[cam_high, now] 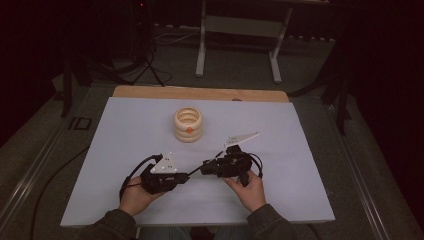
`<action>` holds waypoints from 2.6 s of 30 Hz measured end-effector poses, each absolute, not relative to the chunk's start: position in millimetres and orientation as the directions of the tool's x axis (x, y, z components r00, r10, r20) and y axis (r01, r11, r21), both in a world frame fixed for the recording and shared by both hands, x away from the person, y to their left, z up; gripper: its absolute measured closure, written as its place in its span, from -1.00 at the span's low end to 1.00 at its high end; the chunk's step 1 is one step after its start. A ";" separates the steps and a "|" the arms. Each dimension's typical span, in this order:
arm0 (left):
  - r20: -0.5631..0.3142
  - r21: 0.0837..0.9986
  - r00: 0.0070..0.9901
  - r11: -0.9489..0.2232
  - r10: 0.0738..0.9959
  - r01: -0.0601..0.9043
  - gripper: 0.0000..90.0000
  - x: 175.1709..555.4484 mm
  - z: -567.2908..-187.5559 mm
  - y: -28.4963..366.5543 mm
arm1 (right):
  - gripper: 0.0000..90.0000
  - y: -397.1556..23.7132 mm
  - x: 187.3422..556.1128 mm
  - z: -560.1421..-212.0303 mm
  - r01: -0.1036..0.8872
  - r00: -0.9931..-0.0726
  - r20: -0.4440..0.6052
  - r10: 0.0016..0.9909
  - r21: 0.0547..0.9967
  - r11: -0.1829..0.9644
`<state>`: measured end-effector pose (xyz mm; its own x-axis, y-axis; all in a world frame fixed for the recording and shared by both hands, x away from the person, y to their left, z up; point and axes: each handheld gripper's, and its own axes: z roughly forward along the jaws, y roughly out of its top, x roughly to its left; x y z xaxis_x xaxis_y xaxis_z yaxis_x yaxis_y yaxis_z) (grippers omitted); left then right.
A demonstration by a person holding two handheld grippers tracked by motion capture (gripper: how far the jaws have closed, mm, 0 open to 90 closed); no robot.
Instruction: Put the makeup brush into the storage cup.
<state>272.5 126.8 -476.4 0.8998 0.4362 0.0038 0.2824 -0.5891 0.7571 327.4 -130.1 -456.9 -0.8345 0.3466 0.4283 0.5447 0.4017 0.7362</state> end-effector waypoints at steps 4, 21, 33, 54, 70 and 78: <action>0.020 0.749 0.903 -0.605 0.428 0.270 0.90 271.1 -477.7 122.3 | 0.64 -128.8 329.0 -457.7 0.557 -0.827 0.446 0.341 0.730 0.397; 0.019 0.762 0.878 -0.575 0.478 0.296 0.57 261.8 -485.1 130.2 | 0.89 -117.7 325.1 -448.1 0.524 -0.851 0.415 0.322 0.701 0.483; 0.030 0.769 0.856 -0.559 0.516 0.311 0.49 254.0 -484.2 146.0 | 0.89 -112.7 333.1 -437.3 0.504 -0.861 0.348 0.371 0.679 0.534; 0.026 0.765 0.845 -0.555 0.534 0.327 0.39 254.2 -485.6 154.2 | 0.89 -120.9 352.8 -417.7 0.508 -0.853 0.306 0.423 0.673 0.537; 0.024 0.767 0.842 -0.550 0.539 0.330 0.35 254.7 -484.8 157.1 | 0.89 -123.0 367.8 -398.3 0.511 -0.847 0.288 0.448 0.677 0.530; 0.018 0.765 0.840 -0.548 0.543 0.338 0.34 255.4 -486.0 158.3 | 0.89 -125.6 375.1 -390.9 0.515 -0.840 0.285 0.461 0.683 0.518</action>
<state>255.4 158.3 -486.0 0.8396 0.5430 0.0178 0.3383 -0.5481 0.7650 375.1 -125.6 -390.9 -0.8405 0.4609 0.2849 0.5154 0.5177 0.6829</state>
